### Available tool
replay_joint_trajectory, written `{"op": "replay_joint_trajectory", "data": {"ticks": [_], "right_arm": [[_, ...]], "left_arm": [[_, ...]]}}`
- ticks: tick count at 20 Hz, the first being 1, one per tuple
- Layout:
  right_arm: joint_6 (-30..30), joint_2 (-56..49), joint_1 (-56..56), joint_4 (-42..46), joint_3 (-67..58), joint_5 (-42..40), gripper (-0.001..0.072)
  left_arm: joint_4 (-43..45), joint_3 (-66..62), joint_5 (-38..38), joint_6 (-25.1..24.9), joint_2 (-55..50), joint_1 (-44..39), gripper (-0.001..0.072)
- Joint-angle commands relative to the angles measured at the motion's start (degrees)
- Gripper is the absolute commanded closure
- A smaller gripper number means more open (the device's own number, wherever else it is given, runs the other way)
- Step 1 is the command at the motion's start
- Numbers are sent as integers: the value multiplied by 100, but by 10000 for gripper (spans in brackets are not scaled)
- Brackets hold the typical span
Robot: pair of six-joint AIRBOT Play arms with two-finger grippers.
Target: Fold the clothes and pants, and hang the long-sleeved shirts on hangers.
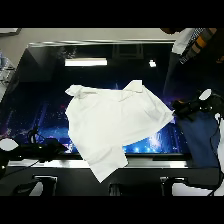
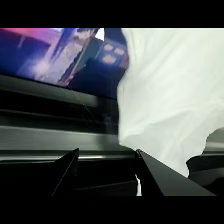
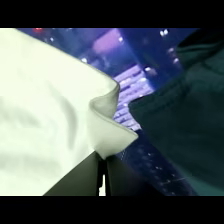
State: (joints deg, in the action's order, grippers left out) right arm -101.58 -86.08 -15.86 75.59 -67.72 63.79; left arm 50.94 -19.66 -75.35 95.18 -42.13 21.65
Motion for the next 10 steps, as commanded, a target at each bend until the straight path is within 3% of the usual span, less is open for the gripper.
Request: {"op": "replay_joint_trajectory", "data": {"ticks": [1, 7, 10], "right_arm": [[-2, 50, 0, -17, 0, 157, 685], [-2, 50, 0, -37, 0, 251, 686], [-2, 57, 0, -42, 0, 251, 685]], "left_arm": [[-634, 472, 131, 439, -2, -551, 294], [-922, 608, 1132, 1261, -249, -1840, 294], [-1084, 608, 1615, 1287, -723, -2284, 294]]}}
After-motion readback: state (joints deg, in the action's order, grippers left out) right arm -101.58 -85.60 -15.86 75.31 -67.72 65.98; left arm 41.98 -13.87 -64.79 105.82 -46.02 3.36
